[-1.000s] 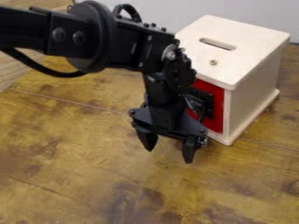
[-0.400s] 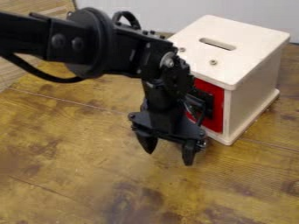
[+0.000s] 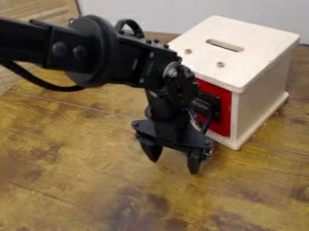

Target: Close the drawer

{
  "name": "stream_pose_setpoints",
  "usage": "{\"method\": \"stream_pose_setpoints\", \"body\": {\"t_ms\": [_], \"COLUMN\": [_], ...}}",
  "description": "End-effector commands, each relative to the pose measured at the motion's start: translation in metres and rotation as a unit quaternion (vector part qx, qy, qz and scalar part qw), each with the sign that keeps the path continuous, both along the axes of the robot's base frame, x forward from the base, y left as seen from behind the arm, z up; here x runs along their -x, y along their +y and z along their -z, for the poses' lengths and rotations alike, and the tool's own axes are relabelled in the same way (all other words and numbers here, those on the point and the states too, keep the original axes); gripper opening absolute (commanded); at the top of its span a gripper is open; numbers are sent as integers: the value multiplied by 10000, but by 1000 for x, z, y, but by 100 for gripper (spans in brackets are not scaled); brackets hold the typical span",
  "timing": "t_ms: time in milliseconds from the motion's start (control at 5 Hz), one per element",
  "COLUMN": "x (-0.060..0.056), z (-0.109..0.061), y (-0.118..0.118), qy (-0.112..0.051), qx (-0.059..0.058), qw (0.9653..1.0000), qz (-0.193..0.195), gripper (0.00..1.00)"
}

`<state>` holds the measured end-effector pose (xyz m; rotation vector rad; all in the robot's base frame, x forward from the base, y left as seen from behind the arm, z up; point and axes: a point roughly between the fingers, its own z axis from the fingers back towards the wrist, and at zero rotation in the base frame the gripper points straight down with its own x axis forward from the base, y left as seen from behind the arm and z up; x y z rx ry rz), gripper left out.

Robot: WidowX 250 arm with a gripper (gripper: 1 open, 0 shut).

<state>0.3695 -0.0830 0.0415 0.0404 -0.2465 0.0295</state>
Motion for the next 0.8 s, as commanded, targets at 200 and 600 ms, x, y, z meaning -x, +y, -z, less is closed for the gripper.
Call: {"method": "stream_pose_setpoints", "body": {"t_ms": [200, 600], "x": [-6, -4], "z": [-39, -36], "y": [-6, -7], "qy": [-522, -592], "qx": [85, 107], "qw": [9986, 9982], "qz": [62, 31], "gripper": [100, 100]}}
